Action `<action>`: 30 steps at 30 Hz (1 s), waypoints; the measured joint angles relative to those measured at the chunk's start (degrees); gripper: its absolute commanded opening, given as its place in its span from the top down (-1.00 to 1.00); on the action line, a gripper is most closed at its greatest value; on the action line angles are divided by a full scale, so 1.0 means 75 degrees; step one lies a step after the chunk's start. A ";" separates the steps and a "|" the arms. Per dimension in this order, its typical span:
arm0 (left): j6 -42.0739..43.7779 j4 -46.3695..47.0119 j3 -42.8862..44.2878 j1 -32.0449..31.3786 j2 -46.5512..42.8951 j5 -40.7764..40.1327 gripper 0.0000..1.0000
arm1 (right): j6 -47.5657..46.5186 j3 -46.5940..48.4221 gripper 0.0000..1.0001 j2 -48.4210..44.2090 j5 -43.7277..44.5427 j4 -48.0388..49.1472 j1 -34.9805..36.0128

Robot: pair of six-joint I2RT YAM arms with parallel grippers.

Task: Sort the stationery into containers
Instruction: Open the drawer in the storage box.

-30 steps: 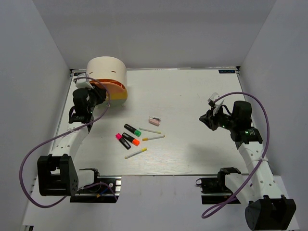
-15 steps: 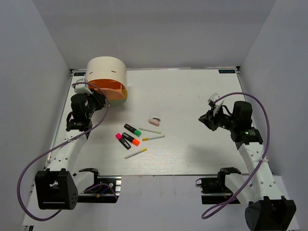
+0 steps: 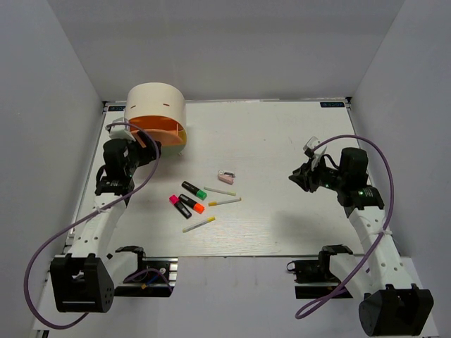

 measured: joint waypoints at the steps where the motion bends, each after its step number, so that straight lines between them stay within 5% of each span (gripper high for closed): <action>1: 0.0009 -0.0061 0.0000 0.0000 -0.0096 0.0003 -0.69 | -0.0015 0.0003 0.29 0.0055 -0.0038 -0.0038 0.0000; 10: 0.0166 -0.0277 0.0035 0.0000 -0.0618 0.0102 -0.75 | -0.0411 0.0006 0.18 0.0420 -0.0335 -0.0393 0.0003; 16: 0.0210 -0.0393 0.0044 0.0000 -0.0533 0.0277 -0.47 | -0.0536 0.0020 0.18 0.0423 -0.0396 -0.0527 0.0003; 30: 0.0268 -0.0854 0.0041 0.0000 -0.0976 0.0315 -0.42 | -0.0589 0.0041 0.15 0.0428 -0.0493 -0.0557 0.0003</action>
